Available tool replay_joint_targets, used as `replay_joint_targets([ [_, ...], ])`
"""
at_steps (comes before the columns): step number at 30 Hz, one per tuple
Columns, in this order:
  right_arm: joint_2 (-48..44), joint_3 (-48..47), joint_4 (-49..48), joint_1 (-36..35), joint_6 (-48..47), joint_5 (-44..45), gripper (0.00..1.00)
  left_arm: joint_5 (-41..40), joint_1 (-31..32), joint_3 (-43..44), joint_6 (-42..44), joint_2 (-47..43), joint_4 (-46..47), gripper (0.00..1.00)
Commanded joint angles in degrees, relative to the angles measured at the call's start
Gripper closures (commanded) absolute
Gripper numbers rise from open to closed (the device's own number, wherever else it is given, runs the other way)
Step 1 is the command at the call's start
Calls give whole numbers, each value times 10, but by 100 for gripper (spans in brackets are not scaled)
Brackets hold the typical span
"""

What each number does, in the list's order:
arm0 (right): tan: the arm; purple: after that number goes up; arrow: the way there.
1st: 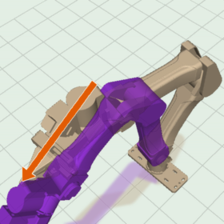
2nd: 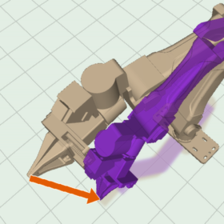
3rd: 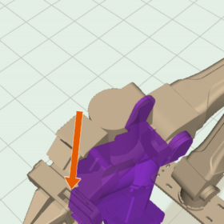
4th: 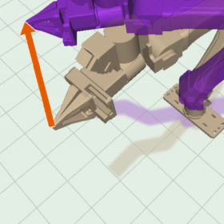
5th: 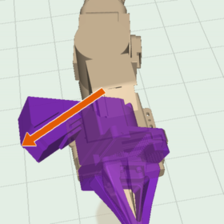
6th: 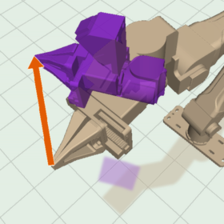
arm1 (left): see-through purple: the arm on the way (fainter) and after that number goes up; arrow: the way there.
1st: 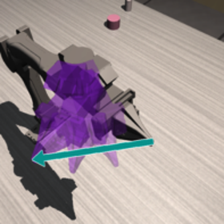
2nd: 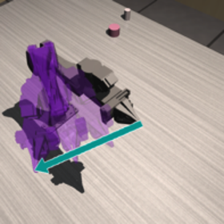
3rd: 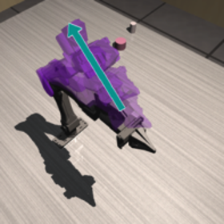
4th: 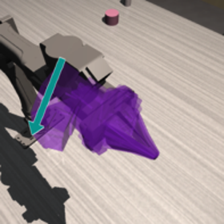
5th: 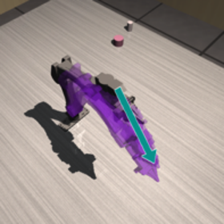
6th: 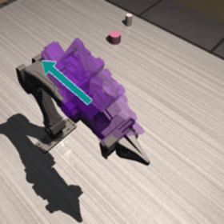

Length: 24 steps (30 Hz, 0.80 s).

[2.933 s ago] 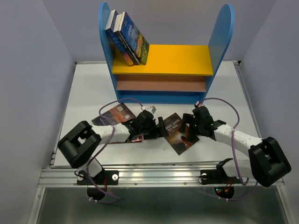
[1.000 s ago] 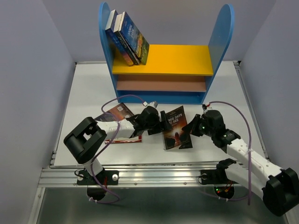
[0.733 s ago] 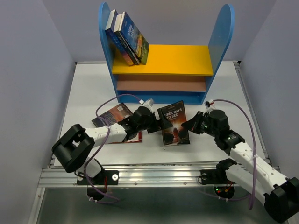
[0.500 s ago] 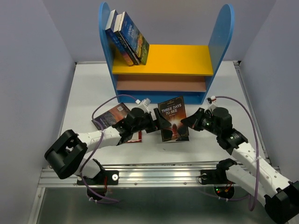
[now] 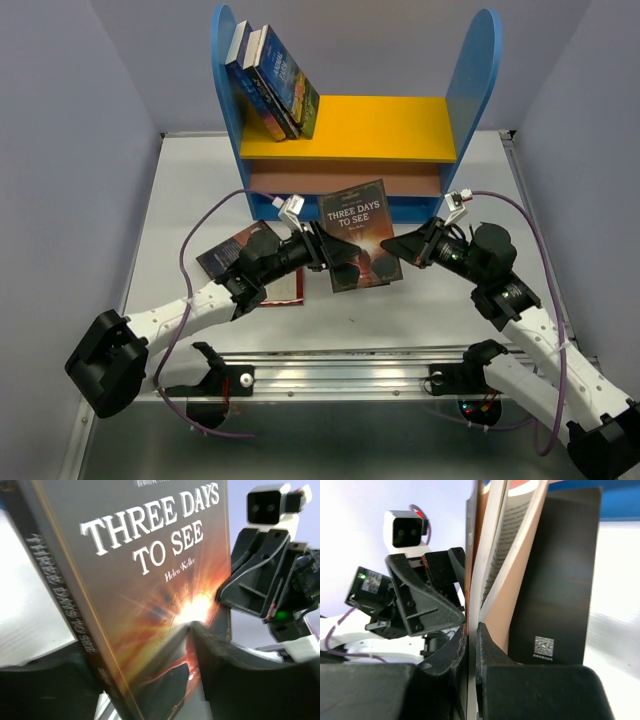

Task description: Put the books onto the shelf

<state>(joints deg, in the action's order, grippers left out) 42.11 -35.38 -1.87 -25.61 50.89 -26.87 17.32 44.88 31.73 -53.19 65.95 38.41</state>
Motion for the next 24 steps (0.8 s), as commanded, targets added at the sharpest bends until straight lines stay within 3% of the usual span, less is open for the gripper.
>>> replay_joint_targets([
  [1, -11, -10, -95, -5, 21, -29, 99, 1, -4, -1, 16, -43, 44, 51],
  [4, -12, -7, -95, -5, 15, -15, 99, -13, -4, 1, 24, -66, 34, 69],
  [7, -7, -7, -93, -5, 6, -5, 99, -34, -4, 7, 30, -79, 10, 95],
  [9, -2, -9, -87, -5, 1, 0, 99, -40, -4, 11, 33, -82, 5, 100],
  [10, 0, -12, -80, -5, -5, 9, 95, -42, -4, 13, 36, -82, 1, 100],
  [11, 6, -21, -70, -5, -21, 18, 77, -43, -4, 16, 45, -82, -1, 100],
  [14, 13, -46, -9, -5, -78, 62, 55, -57, -4, 35, 71, -83, -22, 100],
  [15, 14, -69, 35, -5, -95, 78, 30, -66, -4, 53, 80, -84, -32, 100],
  [18, 5, -98, 99, -5, -143, 176, 0, -95, -3, 102, 124, -86, -76, 100],
  [24, -30, -114, 143, -5, -184, 289, 0, -150, 5, 214, 225, -86, -149, 100],
])
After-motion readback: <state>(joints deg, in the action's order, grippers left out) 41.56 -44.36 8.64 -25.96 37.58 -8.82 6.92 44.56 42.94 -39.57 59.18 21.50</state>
